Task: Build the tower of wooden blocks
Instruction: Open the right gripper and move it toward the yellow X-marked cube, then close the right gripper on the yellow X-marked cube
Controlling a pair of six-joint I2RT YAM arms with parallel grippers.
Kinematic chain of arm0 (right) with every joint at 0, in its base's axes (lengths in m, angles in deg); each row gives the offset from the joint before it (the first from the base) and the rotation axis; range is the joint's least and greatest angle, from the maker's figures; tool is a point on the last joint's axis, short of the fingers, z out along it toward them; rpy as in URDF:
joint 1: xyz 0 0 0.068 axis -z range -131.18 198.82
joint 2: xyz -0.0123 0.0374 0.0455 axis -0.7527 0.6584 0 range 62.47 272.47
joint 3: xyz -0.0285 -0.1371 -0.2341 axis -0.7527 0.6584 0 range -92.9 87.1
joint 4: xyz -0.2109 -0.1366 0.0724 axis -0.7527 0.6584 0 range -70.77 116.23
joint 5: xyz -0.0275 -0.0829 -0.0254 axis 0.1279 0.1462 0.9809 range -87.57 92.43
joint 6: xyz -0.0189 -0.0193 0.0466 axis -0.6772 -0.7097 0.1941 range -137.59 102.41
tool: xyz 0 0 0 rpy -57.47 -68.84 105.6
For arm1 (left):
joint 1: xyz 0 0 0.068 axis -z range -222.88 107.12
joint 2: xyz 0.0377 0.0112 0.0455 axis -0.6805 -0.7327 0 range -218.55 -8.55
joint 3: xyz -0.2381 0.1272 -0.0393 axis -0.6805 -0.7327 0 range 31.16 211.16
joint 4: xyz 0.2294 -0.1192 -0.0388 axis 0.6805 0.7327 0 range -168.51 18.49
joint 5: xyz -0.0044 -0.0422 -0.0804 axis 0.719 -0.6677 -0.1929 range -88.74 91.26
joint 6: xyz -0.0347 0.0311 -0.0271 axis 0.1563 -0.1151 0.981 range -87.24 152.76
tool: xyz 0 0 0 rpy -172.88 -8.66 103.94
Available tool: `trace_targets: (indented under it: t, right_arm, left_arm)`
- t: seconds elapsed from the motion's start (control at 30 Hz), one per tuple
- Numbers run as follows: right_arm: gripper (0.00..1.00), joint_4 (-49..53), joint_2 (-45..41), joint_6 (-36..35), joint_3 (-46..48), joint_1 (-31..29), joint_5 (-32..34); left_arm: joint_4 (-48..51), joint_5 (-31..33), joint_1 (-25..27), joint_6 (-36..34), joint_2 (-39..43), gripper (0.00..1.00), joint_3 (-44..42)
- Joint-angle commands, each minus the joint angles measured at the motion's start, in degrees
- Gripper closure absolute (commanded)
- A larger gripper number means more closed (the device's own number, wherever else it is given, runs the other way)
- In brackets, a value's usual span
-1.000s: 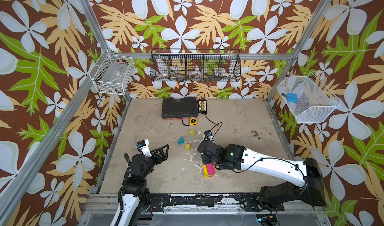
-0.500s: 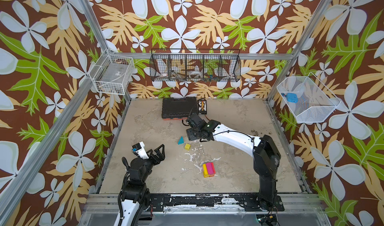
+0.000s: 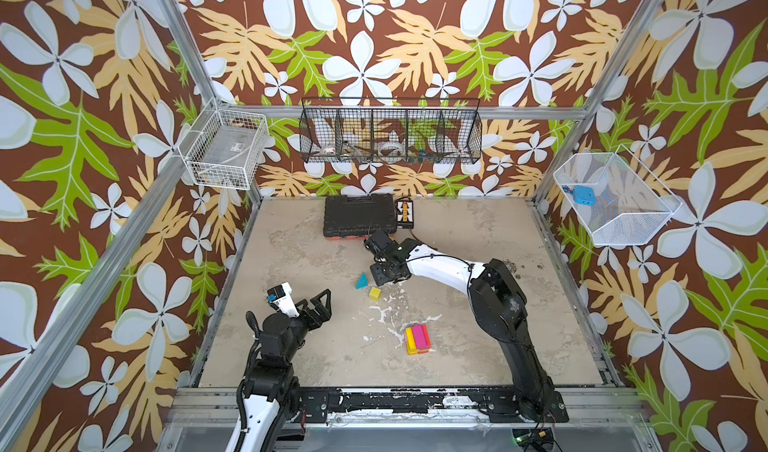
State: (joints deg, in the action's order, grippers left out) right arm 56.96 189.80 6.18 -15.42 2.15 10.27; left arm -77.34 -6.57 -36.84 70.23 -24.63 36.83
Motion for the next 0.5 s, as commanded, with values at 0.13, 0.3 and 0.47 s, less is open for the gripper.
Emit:
trace_targets:
  t: [0.13, 0.3, 0.47]
  right_arm:
    - [0.37, 2.38, 3.09, -1.38, -3.60, 0.48, 0.25]
    - [0.38, 3.87, 6.18, -1.51, -7.58, 2.76, -0.28]
    - [0.38, 3.84, 7.86, -2.06, -9.49, 3.87, -1.46]
  left_arm:
    - [-1.79, -0.16, -0.13, -0.05, -0.34, 0.00, -0.07]
    - [-1.89, -0.31, -0.07, 0.05, -0.45, 0.00, -0.14]
    - [-2.05, -0.41, -0.07, 0.08, -0.45, 0.00, -0.22]
